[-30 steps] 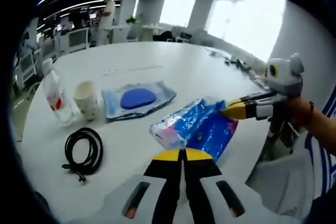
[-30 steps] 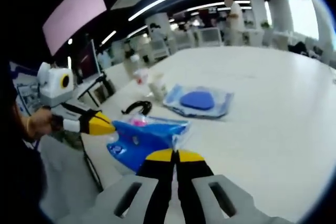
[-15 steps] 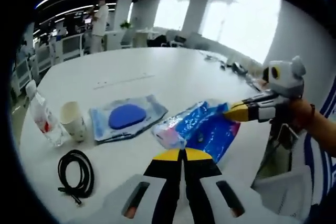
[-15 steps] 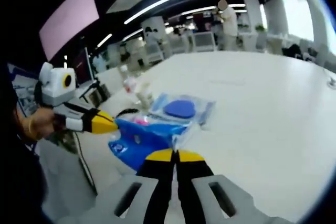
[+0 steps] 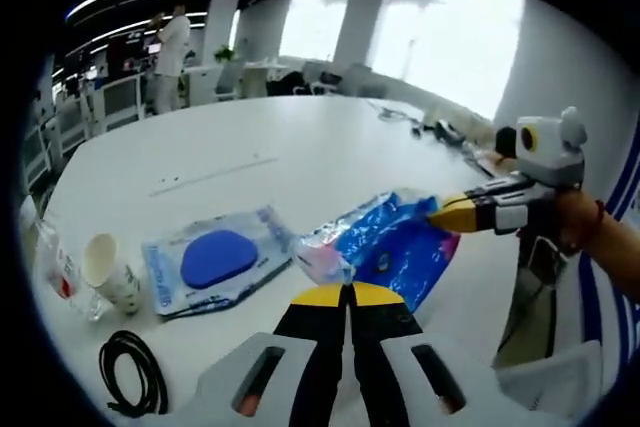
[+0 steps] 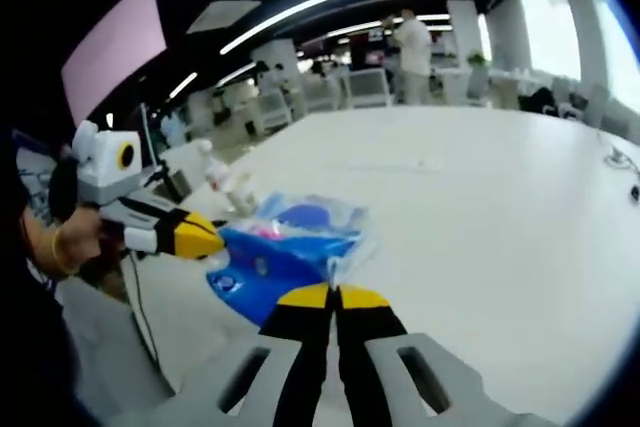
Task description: Arrange the tabletop items into an orderly group along one side of the table until the central work area is clear of visible clutter.
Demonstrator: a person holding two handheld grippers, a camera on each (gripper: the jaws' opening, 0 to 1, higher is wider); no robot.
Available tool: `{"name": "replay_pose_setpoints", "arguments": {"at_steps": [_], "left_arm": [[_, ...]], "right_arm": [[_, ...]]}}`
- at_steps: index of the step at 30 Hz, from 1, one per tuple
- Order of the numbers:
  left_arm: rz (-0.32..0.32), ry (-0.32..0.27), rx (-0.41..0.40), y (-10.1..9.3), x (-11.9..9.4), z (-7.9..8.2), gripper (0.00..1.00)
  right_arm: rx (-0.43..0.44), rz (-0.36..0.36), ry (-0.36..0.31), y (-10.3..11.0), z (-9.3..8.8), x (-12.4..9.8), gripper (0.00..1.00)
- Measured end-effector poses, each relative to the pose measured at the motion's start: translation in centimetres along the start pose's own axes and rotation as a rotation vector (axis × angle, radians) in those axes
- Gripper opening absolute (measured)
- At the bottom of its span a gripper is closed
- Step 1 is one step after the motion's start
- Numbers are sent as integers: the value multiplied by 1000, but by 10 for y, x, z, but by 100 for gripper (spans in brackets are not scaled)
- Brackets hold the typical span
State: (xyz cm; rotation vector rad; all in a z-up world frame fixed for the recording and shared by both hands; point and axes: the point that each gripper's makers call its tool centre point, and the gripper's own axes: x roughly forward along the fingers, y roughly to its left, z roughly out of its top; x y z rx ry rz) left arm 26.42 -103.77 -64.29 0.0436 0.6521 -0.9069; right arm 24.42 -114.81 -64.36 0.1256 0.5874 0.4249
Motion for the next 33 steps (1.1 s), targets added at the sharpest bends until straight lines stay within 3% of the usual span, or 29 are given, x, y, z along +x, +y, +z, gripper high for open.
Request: {"name": "replay_pose_setpoints", "arguments": {"at_steps": [7, 22, 33], "left_arm": [[-4, -15, 5, 3, 22, 13, 0], [28, -7, -21, 19, 82, 15, 0], [66, -1, -41, 32, 114, 21, 0]], "right_arm": [[6, -33, -25, -23, 10, 7, 0], [16, -81, -26, -71, 12, 31, 0], [32, -101, -32, -101, 13, 54, 0]]}}
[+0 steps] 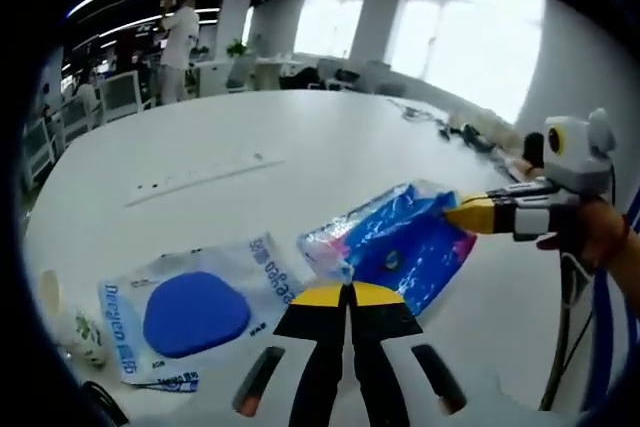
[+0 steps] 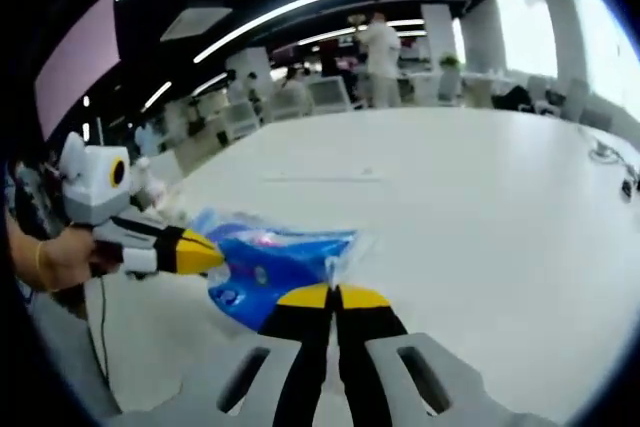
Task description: Arrange the tabletop items into an orderly group along one side of the table until the central work area is clear of visible clutter.
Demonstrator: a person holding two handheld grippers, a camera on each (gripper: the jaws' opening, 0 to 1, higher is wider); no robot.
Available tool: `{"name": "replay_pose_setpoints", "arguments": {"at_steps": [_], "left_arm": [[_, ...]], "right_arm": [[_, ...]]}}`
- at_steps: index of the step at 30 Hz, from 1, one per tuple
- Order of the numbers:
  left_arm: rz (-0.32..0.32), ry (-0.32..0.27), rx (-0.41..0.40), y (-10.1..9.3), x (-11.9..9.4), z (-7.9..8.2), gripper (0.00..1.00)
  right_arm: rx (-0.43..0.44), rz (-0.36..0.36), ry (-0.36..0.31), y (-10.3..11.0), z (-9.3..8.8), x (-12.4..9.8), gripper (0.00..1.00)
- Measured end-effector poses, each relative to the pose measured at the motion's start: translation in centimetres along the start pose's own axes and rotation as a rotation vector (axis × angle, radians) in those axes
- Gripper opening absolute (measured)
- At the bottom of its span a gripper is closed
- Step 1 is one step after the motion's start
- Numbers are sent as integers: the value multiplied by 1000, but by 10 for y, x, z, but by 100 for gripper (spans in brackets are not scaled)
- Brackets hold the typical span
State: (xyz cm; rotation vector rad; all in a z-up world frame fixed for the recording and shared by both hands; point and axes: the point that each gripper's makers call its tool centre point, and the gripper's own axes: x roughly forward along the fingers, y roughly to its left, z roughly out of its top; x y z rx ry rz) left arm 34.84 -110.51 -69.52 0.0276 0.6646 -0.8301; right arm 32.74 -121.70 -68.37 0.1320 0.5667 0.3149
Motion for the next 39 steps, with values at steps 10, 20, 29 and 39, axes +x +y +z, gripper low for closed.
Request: {"name": "replay_pose_setpoints", "arguments": {"at_steps": [10, 20, 29, 39], "left_arm": [[16, 4, -51, 5, 24, 12, 0], [33, 25, -81, 6, 40, 4, 0], [64, 57, -98, 14, 55, -6, 0], [78, 78, -91, 13, 57, -8, 1]], "right_arm": [[-9, -23, -10, -24, 2, 16, 0], [-3, -29, 12, -39, -7, 30, 0], [-6, -31, 43, -50, -19, 49, 0], [-39, -51, 74, -55, -29, 57, 0]]}}
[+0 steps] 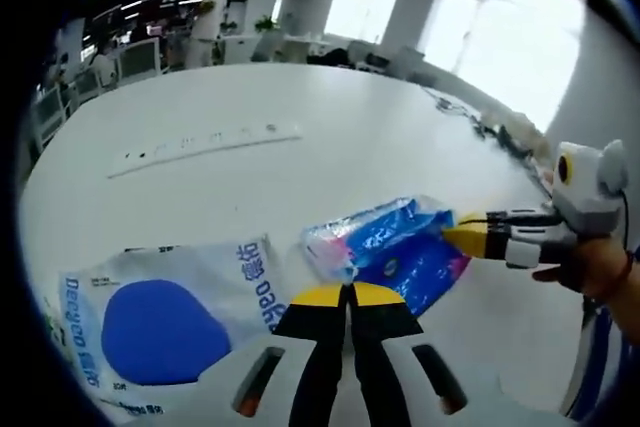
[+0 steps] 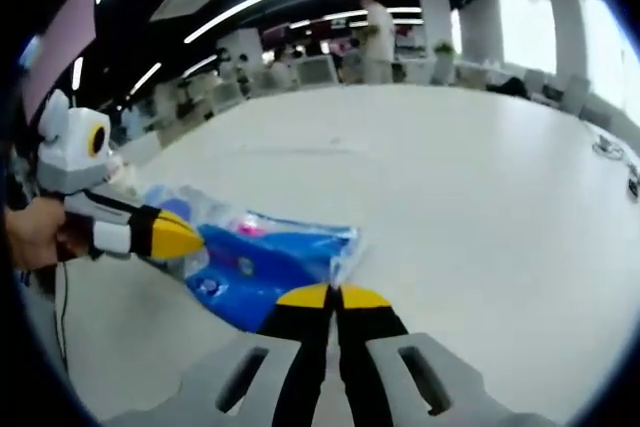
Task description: Arrange the tabletop items into an orderly group along one side of the table until the central work area is clear of visible clutter.
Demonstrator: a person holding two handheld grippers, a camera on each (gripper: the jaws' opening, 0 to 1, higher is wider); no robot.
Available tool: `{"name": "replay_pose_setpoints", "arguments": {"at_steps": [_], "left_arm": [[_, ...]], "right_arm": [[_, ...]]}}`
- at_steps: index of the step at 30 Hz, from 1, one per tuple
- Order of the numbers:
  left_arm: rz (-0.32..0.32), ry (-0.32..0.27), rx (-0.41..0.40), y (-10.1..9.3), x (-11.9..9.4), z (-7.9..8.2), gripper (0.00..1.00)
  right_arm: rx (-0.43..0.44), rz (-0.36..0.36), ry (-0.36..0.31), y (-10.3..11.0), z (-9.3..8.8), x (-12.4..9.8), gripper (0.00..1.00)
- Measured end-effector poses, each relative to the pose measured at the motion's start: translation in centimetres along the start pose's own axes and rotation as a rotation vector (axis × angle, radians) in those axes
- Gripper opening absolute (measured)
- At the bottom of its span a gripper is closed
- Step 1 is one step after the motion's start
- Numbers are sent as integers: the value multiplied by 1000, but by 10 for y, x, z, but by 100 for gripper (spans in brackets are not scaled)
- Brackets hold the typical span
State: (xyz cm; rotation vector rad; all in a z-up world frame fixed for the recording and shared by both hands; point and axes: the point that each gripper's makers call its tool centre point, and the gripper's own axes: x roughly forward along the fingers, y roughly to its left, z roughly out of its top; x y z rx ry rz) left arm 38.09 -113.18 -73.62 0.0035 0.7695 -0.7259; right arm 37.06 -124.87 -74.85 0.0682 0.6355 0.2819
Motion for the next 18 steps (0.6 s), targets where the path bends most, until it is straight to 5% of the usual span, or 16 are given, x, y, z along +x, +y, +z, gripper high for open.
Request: {"name": "replay_pose_setpoints", "arguments": {"at_steps": [9, 18], "left_arm": [[20, 12, 6, 3, -1, -3, 4], [3, -64, 24, 0, -18, 15, 16]], "right_arm": [[16, -1, 4, -6, 0, 2, 3], [58, -39, -14, -14, 7, -5, 21]]}}
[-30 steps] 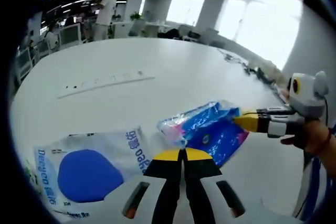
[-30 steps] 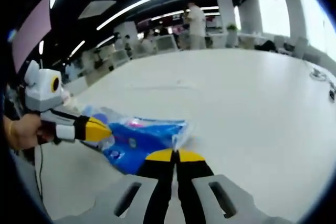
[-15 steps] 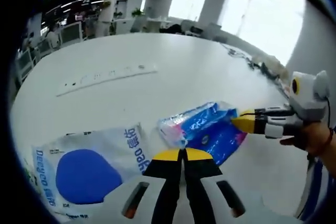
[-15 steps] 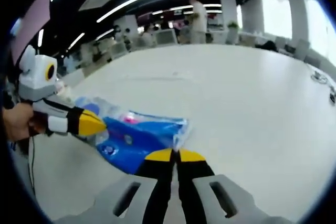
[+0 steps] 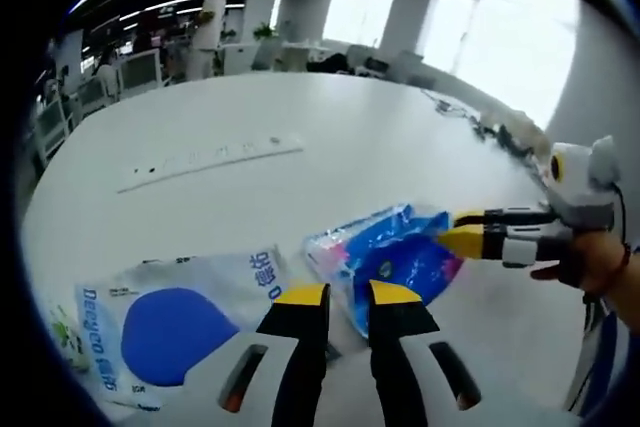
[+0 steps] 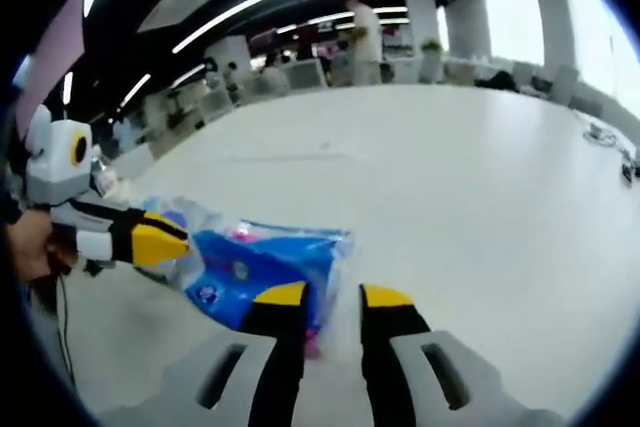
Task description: Arrange the tabletop items into an orderly group along one side of the table until the central work area is clear of visible clutter.
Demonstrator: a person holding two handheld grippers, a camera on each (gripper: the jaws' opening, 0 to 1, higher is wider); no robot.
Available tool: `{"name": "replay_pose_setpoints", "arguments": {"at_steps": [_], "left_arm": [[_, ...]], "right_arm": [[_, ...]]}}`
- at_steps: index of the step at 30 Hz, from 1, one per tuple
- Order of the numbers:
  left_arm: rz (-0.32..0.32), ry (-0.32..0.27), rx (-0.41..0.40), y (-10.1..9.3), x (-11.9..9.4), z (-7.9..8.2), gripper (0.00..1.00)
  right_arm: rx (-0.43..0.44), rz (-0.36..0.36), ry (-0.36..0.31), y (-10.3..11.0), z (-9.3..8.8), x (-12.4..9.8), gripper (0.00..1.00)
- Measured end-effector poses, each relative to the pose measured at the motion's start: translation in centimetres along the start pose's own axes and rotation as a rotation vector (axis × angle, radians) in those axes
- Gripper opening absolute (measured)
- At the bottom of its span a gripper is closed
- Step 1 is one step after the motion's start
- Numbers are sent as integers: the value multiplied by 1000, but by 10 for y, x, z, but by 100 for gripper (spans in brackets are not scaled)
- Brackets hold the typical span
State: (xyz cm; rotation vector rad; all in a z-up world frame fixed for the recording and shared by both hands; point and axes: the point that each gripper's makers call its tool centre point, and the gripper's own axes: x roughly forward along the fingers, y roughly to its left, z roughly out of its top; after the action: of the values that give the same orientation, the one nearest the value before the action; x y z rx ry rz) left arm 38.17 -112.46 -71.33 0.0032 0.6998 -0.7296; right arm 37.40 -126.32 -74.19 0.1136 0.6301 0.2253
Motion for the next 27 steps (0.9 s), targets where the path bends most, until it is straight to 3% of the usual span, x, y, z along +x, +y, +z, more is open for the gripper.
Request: {"name": "replay_pose_setpoints", "arguments": {"at_steps": [5, 10, 14, 18, 22, 27], "left_arm": [[-11, -33, 27, 1, -13, 9, 27], [-22, -46, 11, 4, -27, 12, 41], [-38, -71, -6, 8, -43, 15, 57], [-29, -86, 10, 15, -61, 14, 68], [10, -117, 84, 28, -81, 16, 76], [-1, -140, 55, 41, -94, 21, 86]], "right_arm": [[-46, -22, -6, 1, 6, -9, 34], [-17, -23, 8, 8, 8, -17, 50], [14, -34, 7, 14, 12, -27, 70], [49, -19, 18, 32, 12, -41, 78], [48, 1, 28, 48, 12, -51, 83], [26, 36, 42, 70, 10, -59, 87]]}}
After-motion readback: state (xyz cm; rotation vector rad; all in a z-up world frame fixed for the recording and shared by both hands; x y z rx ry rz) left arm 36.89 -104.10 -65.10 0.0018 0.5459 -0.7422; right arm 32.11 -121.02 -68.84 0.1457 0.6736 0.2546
